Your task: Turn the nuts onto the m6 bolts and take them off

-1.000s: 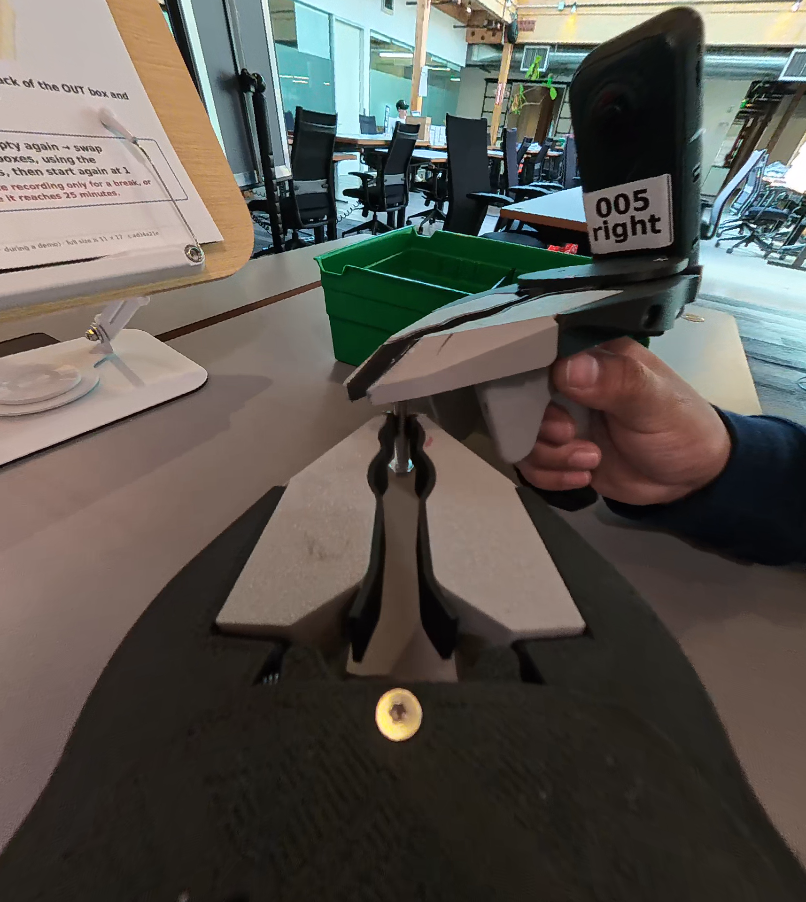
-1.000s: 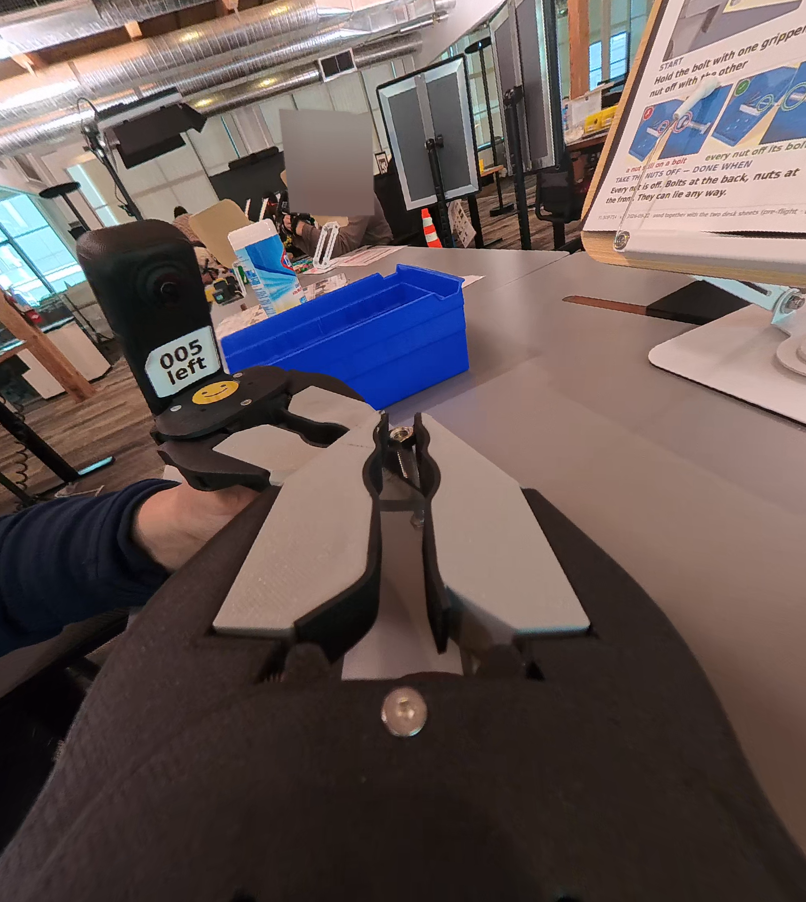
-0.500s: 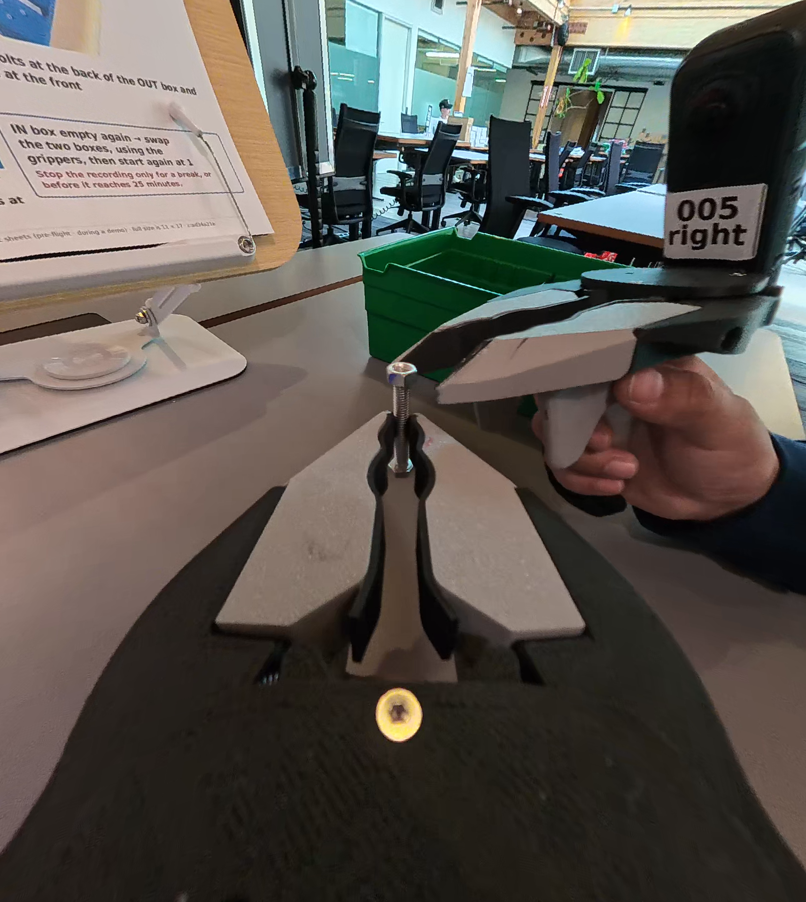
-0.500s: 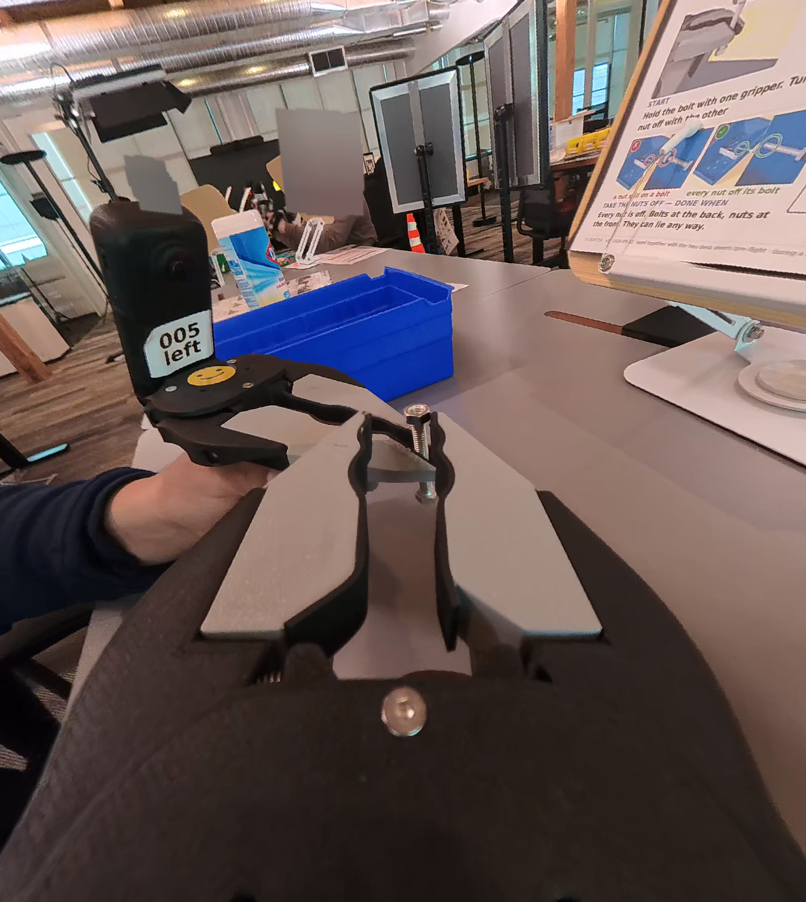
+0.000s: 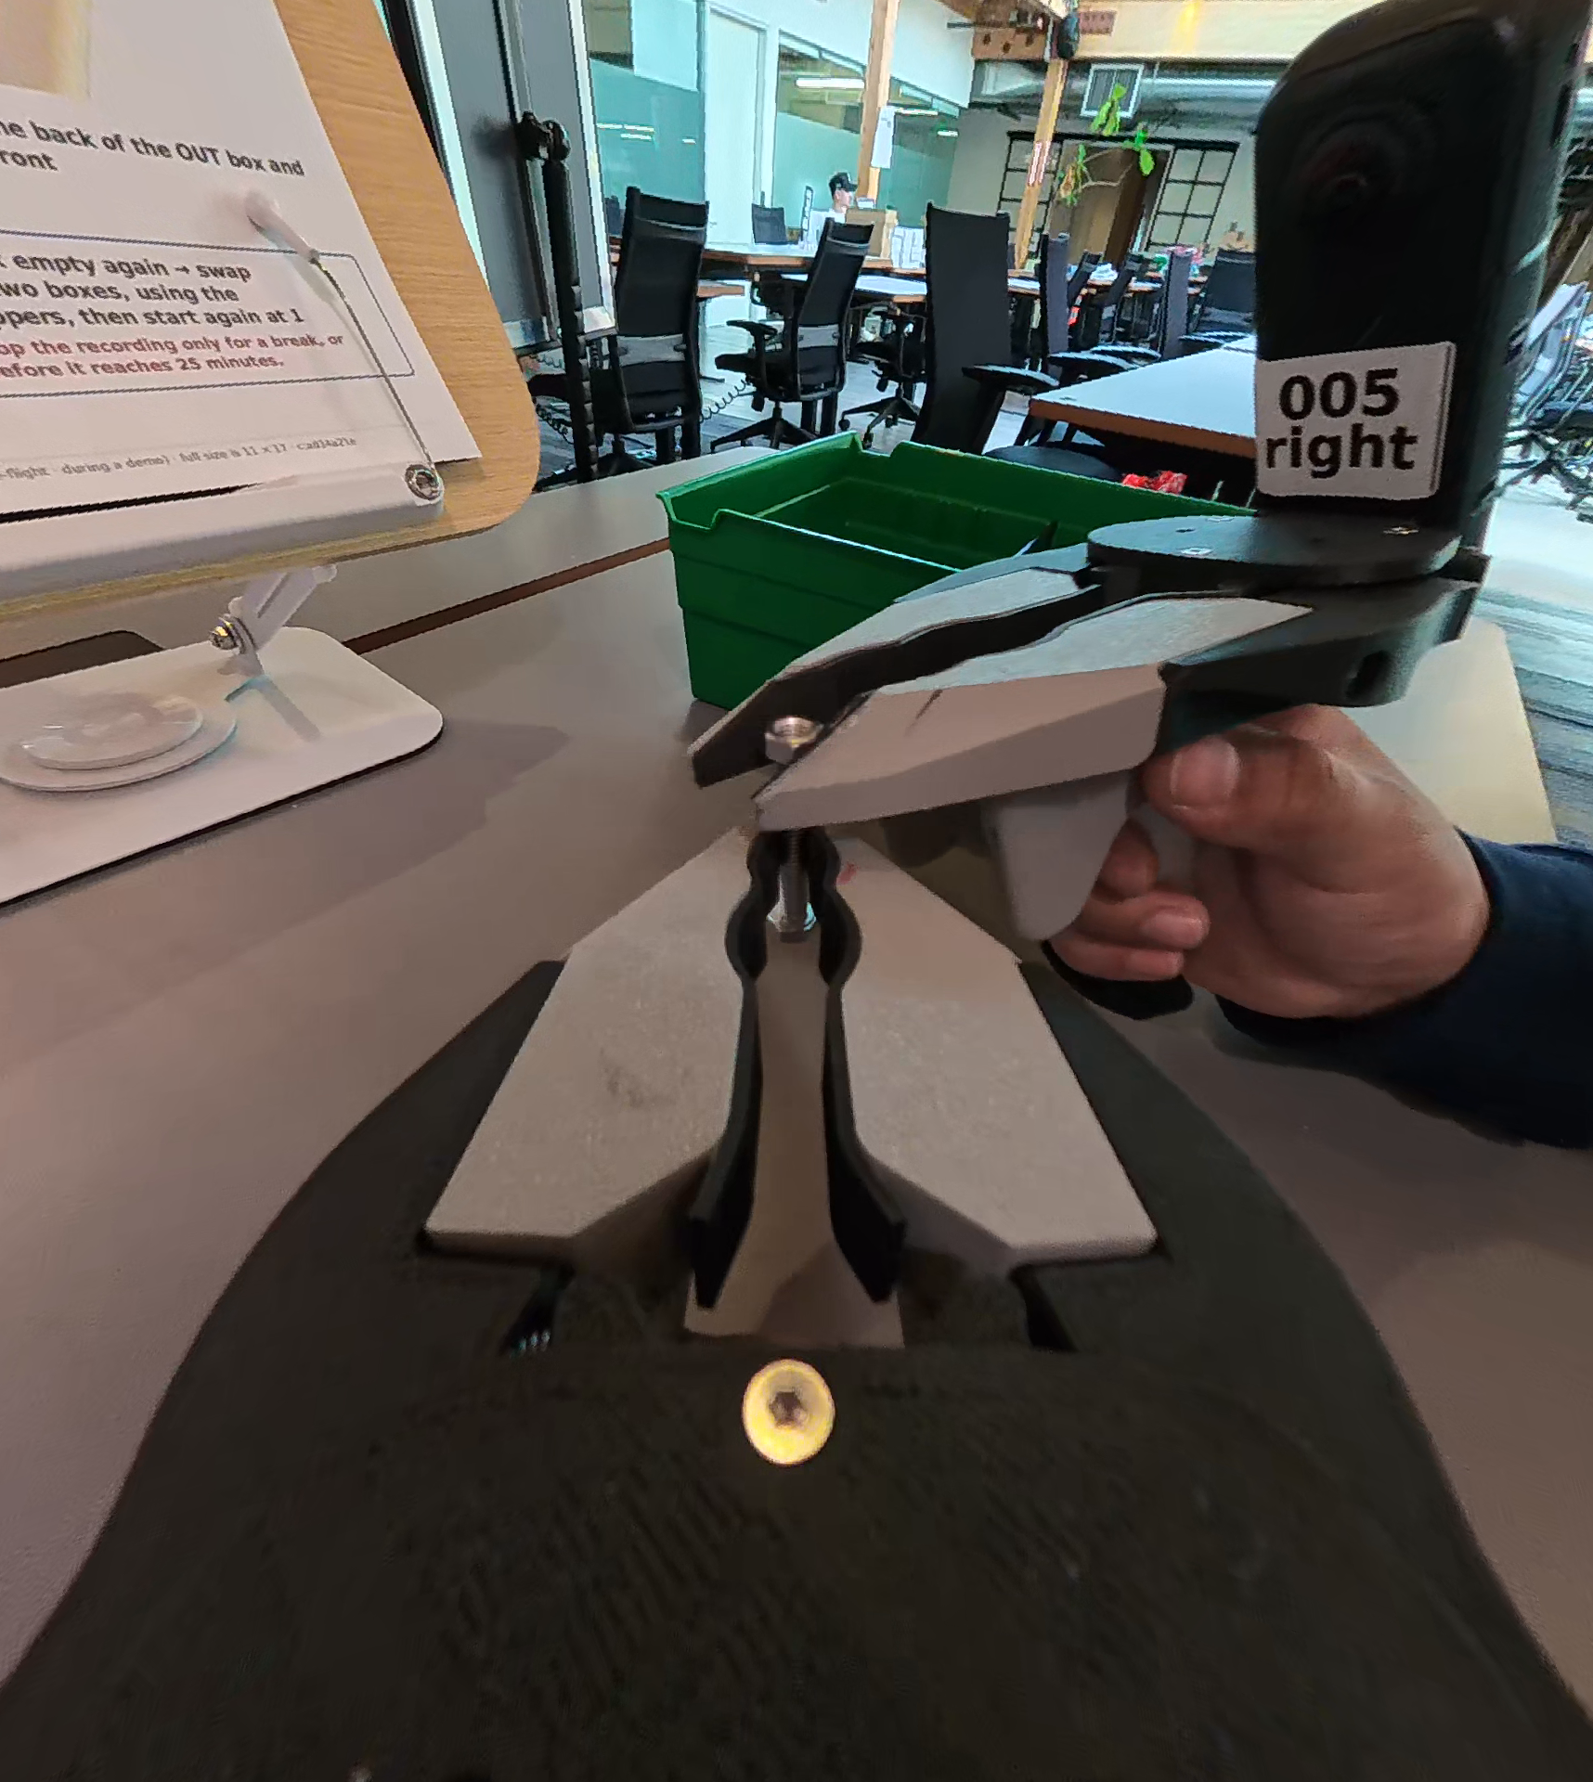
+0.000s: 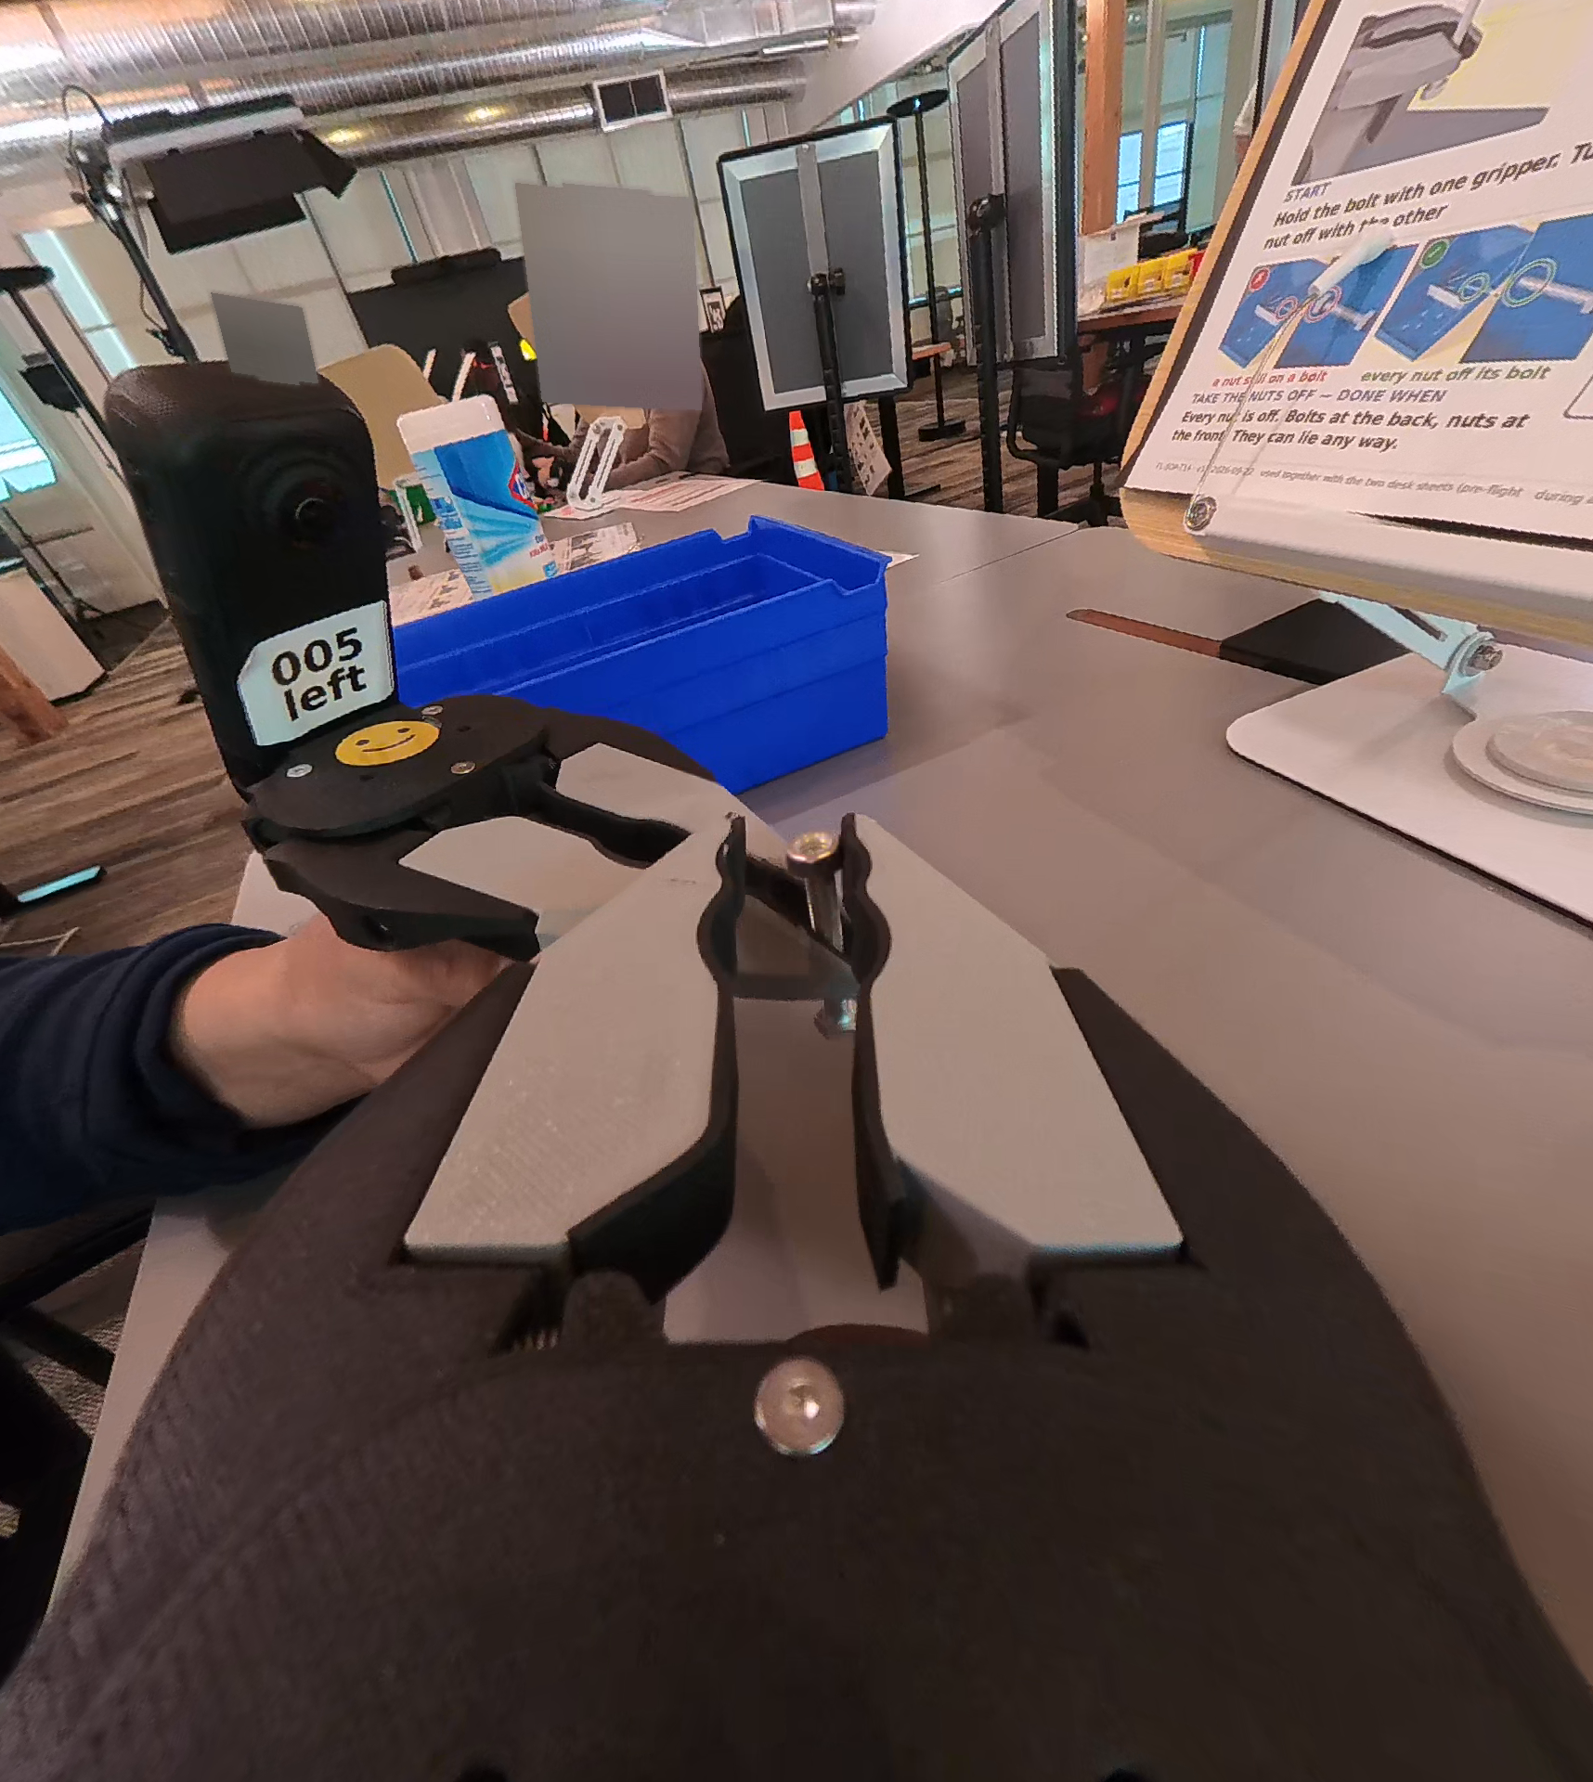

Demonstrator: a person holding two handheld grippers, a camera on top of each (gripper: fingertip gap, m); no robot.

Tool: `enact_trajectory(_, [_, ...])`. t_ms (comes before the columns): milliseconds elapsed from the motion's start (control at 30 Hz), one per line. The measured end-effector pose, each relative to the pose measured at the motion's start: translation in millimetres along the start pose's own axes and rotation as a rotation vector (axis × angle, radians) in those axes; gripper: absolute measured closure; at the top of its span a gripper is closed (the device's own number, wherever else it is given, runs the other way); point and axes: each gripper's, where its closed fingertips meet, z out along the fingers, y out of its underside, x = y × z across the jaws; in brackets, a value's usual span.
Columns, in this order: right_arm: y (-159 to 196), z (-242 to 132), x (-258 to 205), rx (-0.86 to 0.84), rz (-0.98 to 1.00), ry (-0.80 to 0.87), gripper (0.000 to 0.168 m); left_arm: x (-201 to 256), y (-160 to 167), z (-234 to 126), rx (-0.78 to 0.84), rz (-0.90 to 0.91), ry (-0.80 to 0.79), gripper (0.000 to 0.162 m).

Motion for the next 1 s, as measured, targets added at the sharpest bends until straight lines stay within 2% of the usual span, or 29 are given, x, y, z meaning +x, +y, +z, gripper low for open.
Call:
enact_trajectory(200, [1.0, 0.8, 0.5, -0.003, 0.014, -0.006, 0.162, 7.9, 0.2, 1.8, 0.000, 0.012, 0.034, 0.159])
enact_trajectory(467, [-8.6, -5.1, 3.3, 0.044, 0.059, -0.019, 0.162, 6.1, 8.8, 5.0, -0.037, -0.018, 0.046, 0.158])
enact_trajectory(1000, [-12.9, -7.7, -5.0, 0.011, -0.130, 0.058, 0.162, -10.2, 15.4, 5.2, -0.048, -0.029, -0.018, 0.159])
